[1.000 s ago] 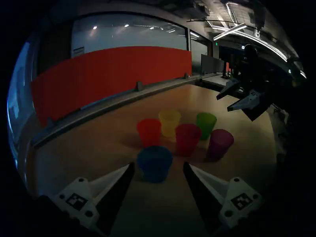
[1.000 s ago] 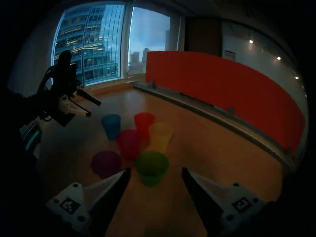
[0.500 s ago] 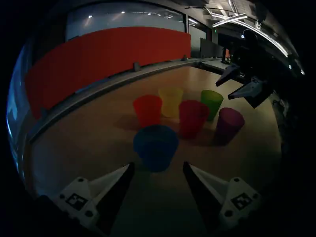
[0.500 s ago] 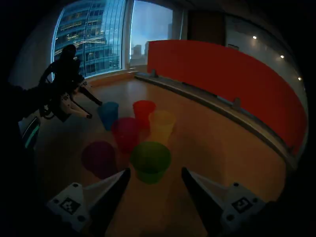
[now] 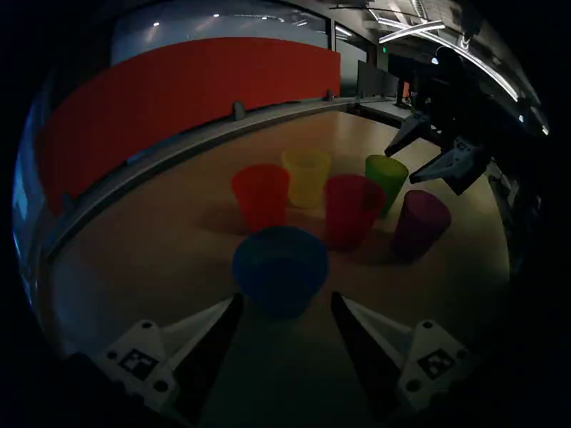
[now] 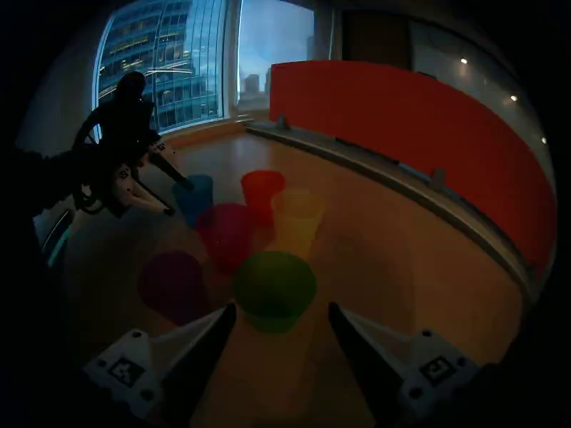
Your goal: Pour water
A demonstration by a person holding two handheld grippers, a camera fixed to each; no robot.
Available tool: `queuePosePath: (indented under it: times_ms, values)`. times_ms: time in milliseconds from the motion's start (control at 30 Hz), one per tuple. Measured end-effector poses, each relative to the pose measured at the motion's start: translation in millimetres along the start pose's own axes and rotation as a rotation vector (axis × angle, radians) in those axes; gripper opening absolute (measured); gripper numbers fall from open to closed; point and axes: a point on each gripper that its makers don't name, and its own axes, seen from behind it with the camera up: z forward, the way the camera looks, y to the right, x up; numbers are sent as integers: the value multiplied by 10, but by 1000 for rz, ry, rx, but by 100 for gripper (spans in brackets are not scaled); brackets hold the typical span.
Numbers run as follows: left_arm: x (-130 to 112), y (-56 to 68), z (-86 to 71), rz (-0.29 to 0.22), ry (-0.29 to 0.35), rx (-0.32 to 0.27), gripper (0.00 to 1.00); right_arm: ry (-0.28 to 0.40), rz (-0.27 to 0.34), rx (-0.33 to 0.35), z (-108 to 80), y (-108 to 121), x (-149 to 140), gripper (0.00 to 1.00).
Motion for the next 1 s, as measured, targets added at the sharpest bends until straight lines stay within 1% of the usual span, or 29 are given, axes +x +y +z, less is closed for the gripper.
queuePosePath:
  times_ms: [400,700,1000]
  values:
    - [88,-10,163,-10,3,-23,91,-26,-18,19,174,-44,-50,100]
    - [152,-14,233,-5,5,-33,90,-34,-21,30,330,-59,-15,100]
    - [175,-32,295,3,6,-31,87,-37,-24,33,402,-48,17,100]
